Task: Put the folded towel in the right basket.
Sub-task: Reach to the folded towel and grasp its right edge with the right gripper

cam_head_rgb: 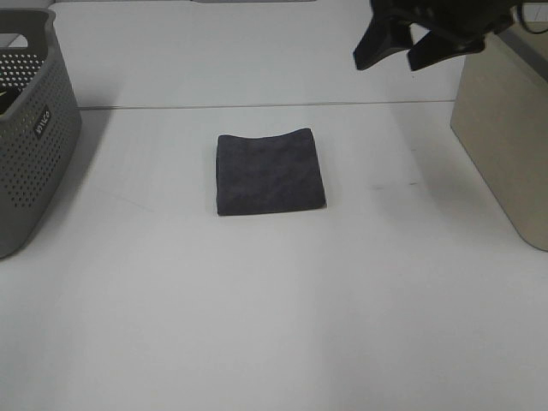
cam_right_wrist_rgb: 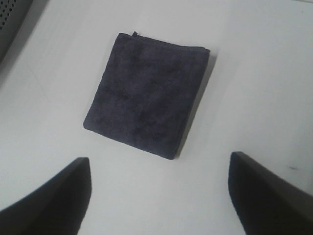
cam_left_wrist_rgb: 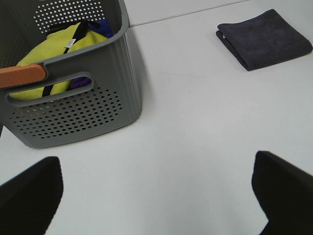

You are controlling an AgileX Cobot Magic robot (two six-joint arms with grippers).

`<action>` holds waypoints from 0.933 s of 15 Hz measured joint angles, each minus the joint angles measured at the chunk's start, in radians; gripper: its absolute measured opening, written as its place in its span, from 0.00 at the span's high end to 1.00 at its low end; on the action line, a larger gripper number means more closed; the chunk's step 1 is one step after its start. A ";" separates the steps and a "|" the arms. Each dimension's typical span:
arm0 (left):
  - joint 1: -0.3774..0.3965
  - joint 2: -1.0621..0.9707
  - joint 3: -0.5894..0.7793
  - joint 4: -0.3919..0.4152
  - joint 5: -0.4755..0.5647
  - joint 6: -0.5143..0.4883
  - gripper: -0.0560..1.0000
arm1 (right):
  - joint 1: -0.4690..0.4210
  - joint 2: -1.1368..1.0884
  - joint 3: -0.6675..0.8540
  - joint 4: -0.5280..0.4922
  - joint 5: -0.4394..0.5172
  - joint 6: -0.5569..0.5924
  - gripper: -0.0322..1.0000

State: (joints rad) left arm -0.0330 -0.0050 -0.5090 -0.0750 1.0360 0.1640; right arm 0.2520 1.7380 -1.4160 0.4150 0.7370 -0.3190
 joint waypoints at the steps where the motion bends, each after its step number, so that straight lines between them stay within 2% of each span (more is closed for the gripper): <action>1: 0.000 0.000 0.000 0.000 0.000 0.000 0.01 | 0.005 0.059 -0.044 0.022 0.007 0.000 0.27; 4: 0.000 0.000 0.000 0.000 0.000 0.000 0.01 | 0.005 0.242 -0.170 0.061 0.051 0.011 0.27; 9: 0.000 0.000 0.000 0.000 0.000 0.000 0.01 | 0.005 0.497 -0.402 0.084 0.211 0.027 0.27; 14: 0.000 0.000 0.000 0.000 0.000 0.000 0.01 | -0.045 0.646 -0.456 0.181 0.232 0.025 0.27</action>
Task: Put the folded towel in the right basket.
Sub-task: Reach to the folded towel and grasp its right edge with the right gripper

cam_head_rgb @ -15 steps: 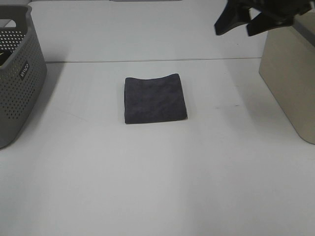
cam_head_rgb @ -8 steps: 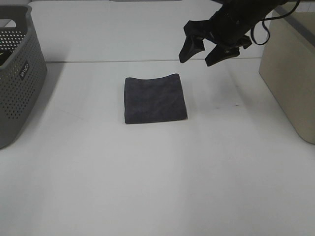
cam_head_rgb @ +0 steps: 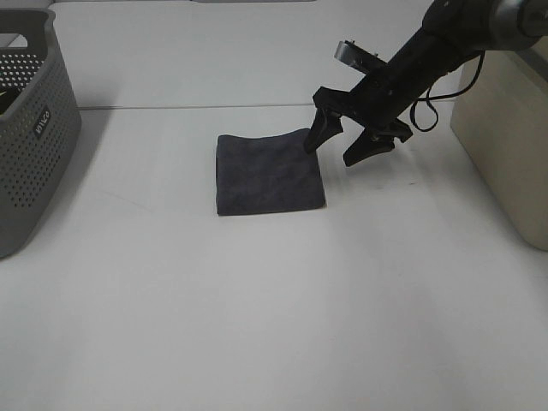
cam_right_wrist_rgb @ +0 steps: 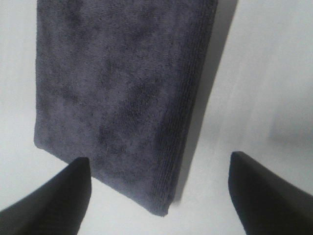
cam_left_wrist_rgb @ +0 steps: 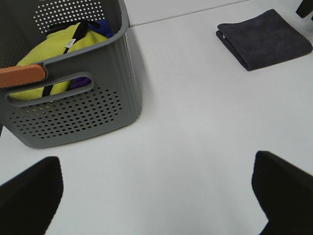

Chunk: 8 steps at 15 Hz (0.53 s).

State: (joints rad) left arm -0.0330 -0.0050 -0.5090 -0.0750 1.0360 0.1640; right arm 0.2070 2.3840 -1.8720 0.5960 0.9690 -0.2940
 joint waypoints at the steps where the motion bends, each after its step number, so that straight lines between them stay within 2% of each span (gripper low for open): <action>1: 0.000 0.000 0.000 0.000 0.000 0.000 0.01 | 0.000 0.000 0.000 0.000 0.000 0.000 0.27; 3: 0.000 0.000 0.000 0.000 0.000 0.000 0.01 | 0.002 0.029 0.000 0.059 -0.033 -0.046 0.27; 8: 0.000 0.000 0.000 0.000 0.000 0.000 0.01 | 0.003 0.077 -0.002 0.103 -0.111 -0.102 0.27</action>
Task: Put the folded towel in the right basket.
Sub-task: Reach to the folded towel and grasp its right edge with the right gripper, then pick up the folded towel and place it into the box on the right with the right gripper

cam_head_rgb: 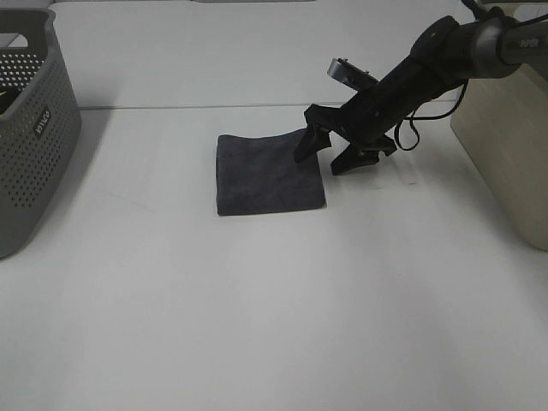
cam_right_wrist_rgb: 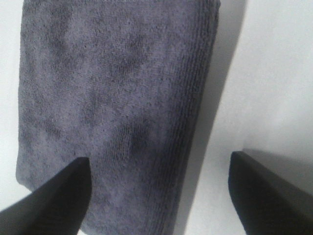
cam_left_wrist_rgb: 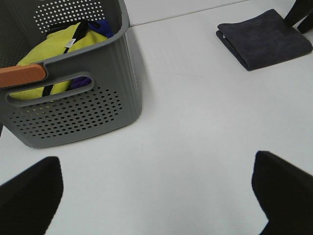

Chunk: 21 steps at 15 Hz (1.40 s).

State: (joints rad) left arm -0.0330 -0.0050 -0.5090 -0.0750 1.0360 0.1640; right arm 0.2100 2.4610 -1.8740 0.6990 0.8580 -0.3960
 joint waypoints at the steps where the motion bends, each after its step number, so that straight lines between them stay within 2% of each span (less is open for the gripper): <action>1: 0.000 0.000 0.000 0.000 0.000 0.000 0.01 | 0.000 0.006 0.000 0.010 -0.015 -0.005 0.27; 9: 0.000 0.000 0.000 0.000 0.000 0.000 0.01 | 0.000 0.031 -0.011 0.054 -0.054 -0.026 0.28; 11: 0.000 0.000 0.000 0.000 0.000 0.000 0.01 | 0.000 0.042 -0.013 0.084 -0.048 -0.028 0.37; 16: 0.000 0.000 0.000 0.000 0.000 0.000 0.01 | 0.000 0.066 -0.011 0.176 -0.011 -0.103 0.85; 17: 0.000 0.000 0.000 0.000 0.000 0.000 0.01 | 0.000 0.066 -0.011 0.179 -0.011 -0.104 0.91; 21: 0.000 0.000 0.000 0.000 0.000 0.000 0.01 | 0.000 0.052 -0.011 0.172 -0.007 -0.105 0.93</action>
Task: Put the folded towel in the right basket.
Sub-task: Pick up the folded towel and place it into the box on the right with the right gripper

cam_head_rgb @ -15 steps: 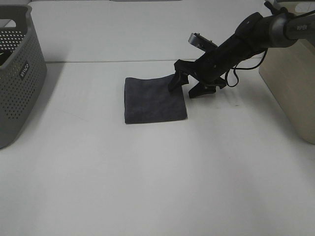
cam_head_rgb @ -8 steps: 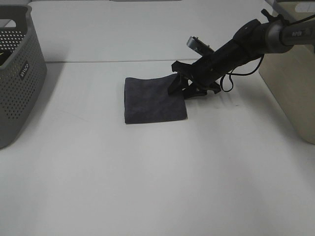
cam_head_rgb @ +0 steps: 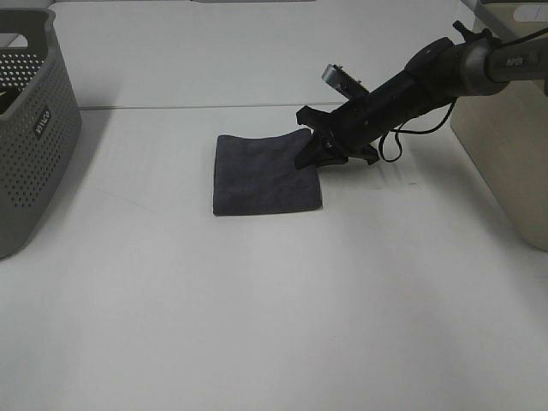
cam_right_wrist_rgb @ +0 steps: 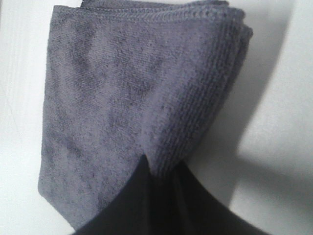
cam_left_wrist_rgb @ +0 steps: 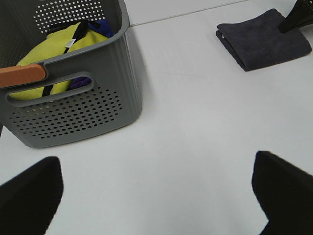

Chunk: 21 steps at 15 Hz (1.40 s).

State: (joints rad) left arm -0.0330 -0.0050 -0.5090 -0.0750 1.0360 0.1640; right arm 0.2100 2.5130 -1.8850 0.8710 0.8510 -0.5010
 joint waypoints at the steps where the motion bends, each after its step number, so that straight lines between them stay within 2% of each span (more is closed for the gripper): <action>1: 0.000 0.000 0.000 0.000 0.000 0.000 0.01 | 0.000 -0.020 0.003 -0.017 0.001 0.000 0.93; 7: 0.000 0.000 0.000 0.000 0.000 0.000 0.01 | 0.000 -0.325 0.004 -0.264 0.033 0.009 0.93; 12: 0.000 0.000 0.000 0.000 0.000 0.000 0.01 | 0.000 -0.570 0.004 -0.395 0.036 0.027 0.93; 15: 0.000 0.000 0.000 0.000 0.000 0.000 0.01 | 0.000 -0.653 0.004 -0.559 0.022 0.103 0.93; 18: 0.000 0.000 0.000 0.000 0.000 0.000 0.01 | -0.009 -0.716 0.004 -0.803 0.023 0.244 0.93; 19: 0.000 0.000 0.000 0.000 0.000 0.000 0.01 | -0.028 -0.731 0.004 -0.831 0.025 0.273 0.93; 21: 0.000 0.000 0.000 0.000 0.000 0.000 0.01 | -0.106 -0.754 0.006 -0.815 0.030 0.294 0.93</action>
State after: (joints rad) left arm -0.0330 -0.0050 -0.5090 -0.0750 1.0360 0.1640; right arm 0.1040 1.7590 -1.8790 0.0560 0.8810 -0.2070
